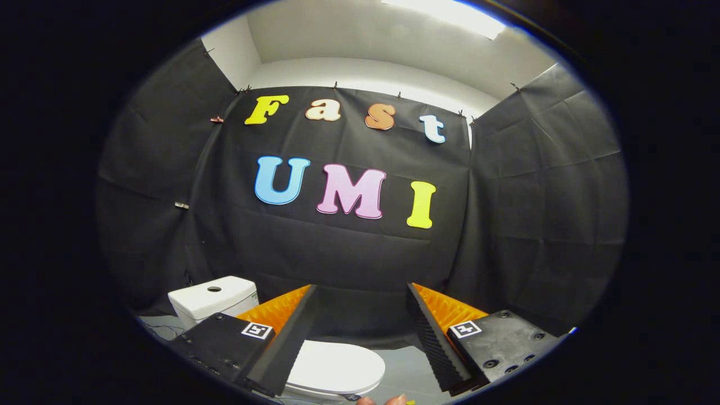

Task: Open the toilet lid.

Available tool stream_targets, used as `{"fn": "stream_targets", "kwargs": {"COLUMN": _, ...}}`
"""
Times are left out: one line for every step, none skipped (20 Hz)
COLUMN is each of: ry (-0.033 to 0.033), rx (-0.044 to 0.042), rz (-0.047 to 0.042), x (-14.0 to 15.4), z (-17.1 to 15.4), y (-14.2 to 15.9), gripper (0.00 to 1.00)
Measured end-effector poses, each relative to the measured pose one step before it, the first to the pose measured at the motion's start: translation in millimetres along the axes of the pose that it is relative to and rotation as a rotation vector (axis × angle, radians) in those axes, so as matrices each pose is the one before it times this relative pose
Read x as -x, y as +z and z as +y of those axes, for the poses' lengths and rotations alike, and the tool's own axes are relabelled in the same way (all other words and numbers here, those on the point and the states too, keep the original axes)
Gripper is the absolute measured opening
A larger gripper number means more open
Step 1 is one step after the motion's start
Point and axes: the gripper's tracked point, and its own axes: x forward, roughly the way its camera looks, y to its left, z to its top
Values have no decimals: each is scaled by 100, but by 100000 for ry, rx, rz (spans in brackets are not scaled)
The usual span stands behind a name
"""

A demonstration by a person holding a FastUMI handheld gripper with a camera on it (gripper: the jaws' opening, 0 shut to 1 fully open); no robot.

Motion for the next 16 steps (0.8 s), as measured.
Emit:
{"fn": "stream_targets", "kwargs": {"ry": -109, "rx": -320, "rz": 424, "x": -147, "z": -61, "y": -950, "gripper": 98}}
{"fn": "stream_targets", "kwargs": {"ry": 245, "rx": -74, "rz": 795, "x": -187, "z": 17, "y": -1063, "gripper": 98}}
{"fn": "stream_targets", "kwargs": {"ry": -47, "rx": 220, "rz": 674, "x": -167, "z": -111, "y": -1128, "gripper": 98}}
{"fn": "stream_targets", "kwargs": {"ry": 442, "rx": 189, "rz": 221, "x": -131, "z": -88, "y": -887, "gripper": 98}}
{"fn": "stream_targets", "kwargs": {"ry": 175, "rx": 97, "rz": 72, "x": -193, "z": -40, "y": -972, "gripper": 98}}
{"fn": "stream_targets", "kwargs": {"ry": -334, "rx": -76, "rz": -189, "x": -203, "z": -271, "y": -959, "gripper": 98}}
{"fn": "stream_targets", "kwargs": {"ry": -174, "rx": 37, "rz": -158, "x": -179, "z": -225, "y": -1029, "gripper": 99}}
{"fn": "stream_targets", "kwargs": {"ry": 224, "rx": 177, "rz": 186, "x": -324, "z": -94, "y": -1228, "gripper": 99}}
{"fn": "stream_targets", "kwargs": {"ry": 505, "rx": 137, "rz": 912, "x": -139, "z": -31, "y": -1256, "gripper": 98}}
{"fn": "stream_targets", "kwargs": {"ry": 229, "rx": 174, "rz": 1117, "x": -231, "z": -127, "y": -1399, "gripper": 98}}
{"fn": "stream_targets", "kwargs": {"ry": 169, "rx": 451, "rz": 1043, "x": -279, "z": -106, "y": -1441, "gripper": 98}}
{"fn": "stream_targets", "kwargs": {"ry": 90, "rx": 334, "rz": 1482, "x": -299, "z": -143, "y": -1526, "gripper": 99}}
{"fn": "stream_targets", "kwargs": {"ry": 229, "rx": -55, "rz": 1632, "x": -307, "z": -49, "y": -1648, "gripper": 98}}
{"fn": "stream_targets", "kwargs": {"ry": 368, "rx": -271, "rz": 2360, "x": -236, "z": 33, "y": -1734, "gripper": 99}}
{"fn": "stream_targets", "kwargs": {"ry": 508, "rx": -638, "rz": 2470, "x": -334, "z": 39, "y": -1794, "gripper": 98}}
{"fn": "stream_targets", "kwargs": {"ry": 356, "rx": -1002, "rz": 2572, "x": -310, "z": -23, "y": -1736, "gripper": 98}}
